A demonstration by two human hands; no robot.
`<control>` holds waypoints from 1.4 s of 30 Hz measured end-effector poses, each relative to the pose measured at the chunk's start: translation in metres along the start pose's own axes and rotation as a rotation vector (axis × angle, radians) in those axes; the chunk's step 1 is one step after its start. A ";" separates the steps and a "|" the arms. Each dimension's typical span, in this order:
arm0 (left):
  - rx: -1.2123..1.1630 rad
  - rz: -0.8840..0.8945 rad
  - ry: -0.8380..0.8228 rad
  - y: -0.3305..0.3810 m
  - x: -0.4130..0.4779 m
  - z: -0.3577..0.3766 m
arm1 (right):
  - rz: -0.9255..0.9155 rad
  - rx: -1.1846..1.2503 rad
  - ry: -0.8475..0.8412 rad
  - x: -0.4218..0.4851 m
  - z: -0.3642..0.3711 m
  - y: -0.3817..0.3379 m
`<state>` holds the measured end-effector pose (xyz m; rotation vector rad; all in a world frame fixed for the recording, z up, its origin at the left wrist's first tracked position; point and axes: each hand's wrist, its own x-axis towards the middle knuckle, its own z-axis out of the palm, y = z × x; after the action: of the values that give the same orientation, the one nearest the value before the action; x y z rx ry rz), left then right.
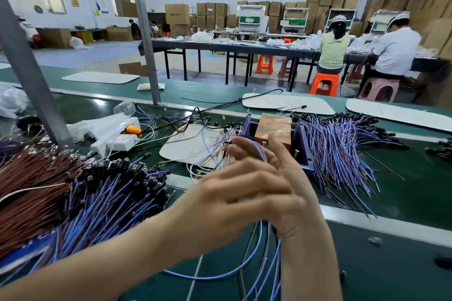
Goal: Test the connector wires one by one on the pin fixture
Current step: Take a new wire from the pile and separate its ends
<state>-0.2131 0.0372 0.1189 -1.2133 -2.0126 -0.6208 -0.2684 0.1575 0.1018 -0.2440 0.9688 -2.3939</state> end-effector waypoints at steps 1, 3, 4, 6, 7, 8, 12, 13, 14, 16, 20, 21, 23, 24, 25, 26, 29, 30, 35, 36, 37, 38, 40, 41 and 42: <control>-0.004 0.053 -0.056 0.005 -0.006 0.005 | -0.036 0.047 0.056 -0.001 -0.003 -0.004; 0.002 0.135 -0.235 0.012 -0.022 0.013 | -0.123 0.144 0.123 -0.004 -0.011 -0.011; 0.001 0.102 -0.317 0.016 -0.030 0.017 | -0.158 0.163 0.137 -0.006 -0.017 -0.013; -0.102 0.024 -0.414 0.021 -0.044 0.026 | -0.209 0.136 0.175 -0.011 -0.025 -0.018; -0.148 0.047 -0.435 0.017 -0.052 0.031 | -0.232 0.127 0.206 -0.013 -0.029 -0.020; -0.141 0.059 -0.424 0.014 -0.058 0.034 | -0.255 0.116 0.242 -0.013 -0.032 -0.021; -0.022 0.031 -0.460 0.000 -0.053 0.029 | -0.291 -0.102 0.349 -0.012 -0.046 -0.020; -0.101 -0.088 -0.388 -0.003 -0.046 0.026 | -0.282 -0.170 0.358 -0.012 -0.047 -0.020; -0.202 -0.250 -0.244 -0.007 -0.037 0.022 | -0.272 -0.221 0.362 -0.012 -0.048 -0.020; -0.332 -0.606 0.119 -0.022 -0.015 0.013 | -0.254 -0.285 0.364 -0.011 -0.048 -0.019; -0.632 -1.035 0.225 -0.054 0.028 0.023 | -0.193 -0.416 0.370 -0.005 -0.049 -0.014; -0.726 -1.067 0.208 -0.059 0.036 0.032 | -0.176 -0.458 0.384 -0.003 -0.050 -0.013; -0.875 -1.123 0.264 -0.063 0.045 0.050 | -0.141 -0.562 0.426 -0.001 -0.052 -0.009; -0.887 -1.143 0.316 -0.066 0.045 0.059 | -0.117 -0.609 0.439 -0.001 -0.054 -0.008; -0.810 -1.155 0.351 -0.069 0.044 0.064 | -0.092 -0.632 0.431 -0.002 -0.055 -0.007; -0.684 -1.164 0.362 -0.072 0.042 0.069 | -0.074 -0.625 0.407 -0.003 -0.056 -0.007; -0.651 -1.266 0.444 -0.078 0.035 0.080 | -0.059 -0.619 0.369 -0.004 -0.059 -0.010; -0.711 -1.296 0.471 -0.077 0.033 0.083 | -0.047 -0.655 0.375 -0.005 -0.058 -0.011; -0.806 -1.331 0.650 -0.087 0.032 0.095 | 0.073 -0.845 0.343 -0.006 -0.053 -0.009; -0.791 -1.322 0.679 -0.089 0.031 0.095 | 0.096 -0.874 0.326 -0.007 -0.053 -0.010; -0.781 -1.308 0.703 -0.091 0.029 0.096 | 0.120 -0.891 0.310 -0.009 -0.052 -0.010; -0.778 -1.293 0.713 -0.092 0.027 0.096 | 0.141 -0.894 0.297 -0.011 -0.052 -0.010; -0.779 -1.234 0.671 -0.090 0.027 0.097 | 0.124 -0.866 0.285 -0.014 -0.052 -0.010; -0.783 -1.191 0.605 -0.088 0.028 0.098 | 0.077 -0.837 0.297 -0.015 -0.052 -0.011; -0.783 -1.144 0.520 -0.085 0.029 0.099 | 0.010 -0.791 0.322 -0.014 -0.052 -0.012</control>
<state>-0.3292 0.0846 0.0738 -0.0241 -1.8658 -2.1435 -0.2798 0.2028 0.0727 -0.1303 2.0315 -1.9530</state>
